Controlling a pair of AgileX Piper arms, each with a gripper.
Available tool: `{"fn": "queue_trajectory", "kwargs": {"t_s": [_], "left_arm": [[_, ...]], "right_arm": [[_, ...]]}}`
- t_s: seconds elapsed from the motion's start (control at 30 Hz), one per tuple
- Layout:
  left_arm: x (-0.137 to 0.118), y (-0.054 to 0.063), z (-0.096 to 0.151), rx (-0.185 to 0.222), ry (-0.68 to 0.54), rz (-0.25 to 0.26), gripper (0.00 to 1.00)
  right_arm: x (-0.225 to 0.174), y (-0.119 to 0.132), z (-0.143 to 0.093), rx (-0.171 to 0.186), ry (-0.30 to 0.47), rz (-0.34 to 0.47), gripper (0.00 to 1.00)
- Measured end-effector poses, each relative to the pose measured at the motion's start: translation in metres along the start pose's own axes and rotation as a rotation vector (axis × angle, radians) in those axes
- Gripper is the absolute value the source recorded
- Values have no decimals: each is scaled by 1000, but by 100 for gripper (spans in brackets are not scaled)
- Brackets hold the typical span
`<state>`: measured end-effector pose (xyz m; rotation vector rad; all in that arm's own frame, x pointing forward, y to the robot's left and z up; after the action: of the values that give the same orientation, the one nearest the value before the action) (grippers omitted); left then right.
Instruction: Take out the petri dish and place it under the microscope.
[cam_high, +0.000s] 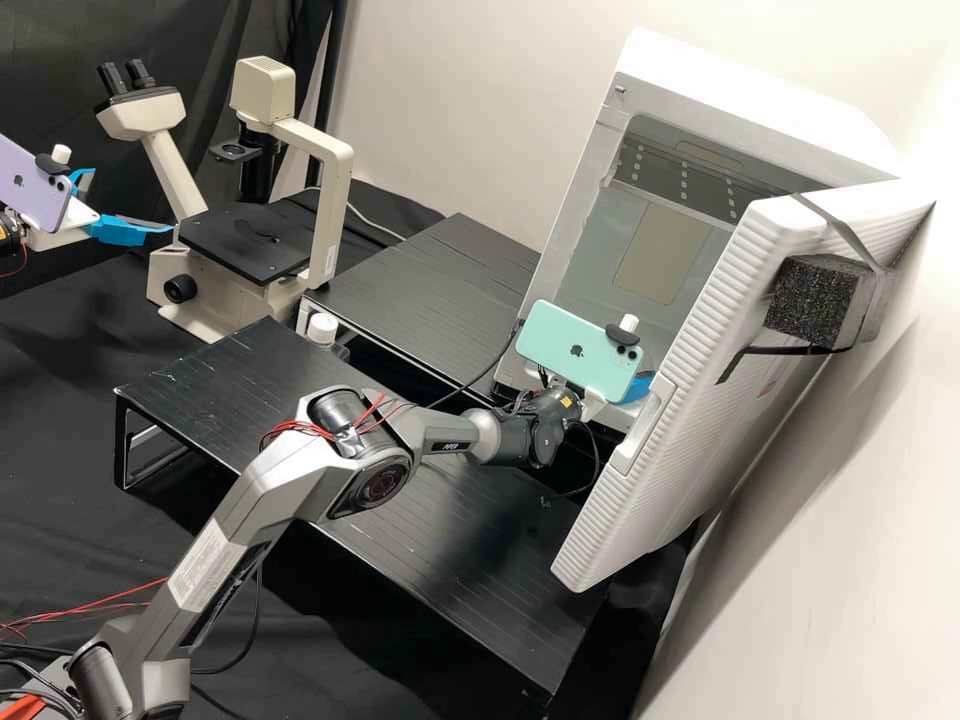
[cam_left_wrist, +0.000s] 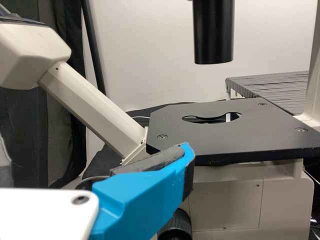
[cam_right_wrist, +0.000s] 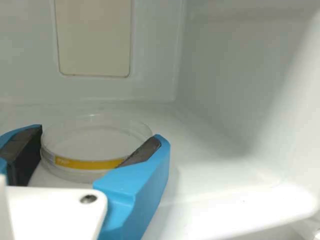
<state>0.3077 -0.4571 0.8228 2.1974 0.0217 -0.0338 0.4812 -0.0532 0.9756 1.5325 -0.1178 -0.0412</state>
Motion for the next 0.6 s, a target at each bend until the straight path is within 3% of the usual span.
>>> {"fn": "queue_trajectory", "kwargs": {"t_s": [0.6], "left_arm": [[0, 0, 0, 0, 0, 0, 100]], "right_arm": [[2, -4, 2, 12, 0, -6, 0]]}}
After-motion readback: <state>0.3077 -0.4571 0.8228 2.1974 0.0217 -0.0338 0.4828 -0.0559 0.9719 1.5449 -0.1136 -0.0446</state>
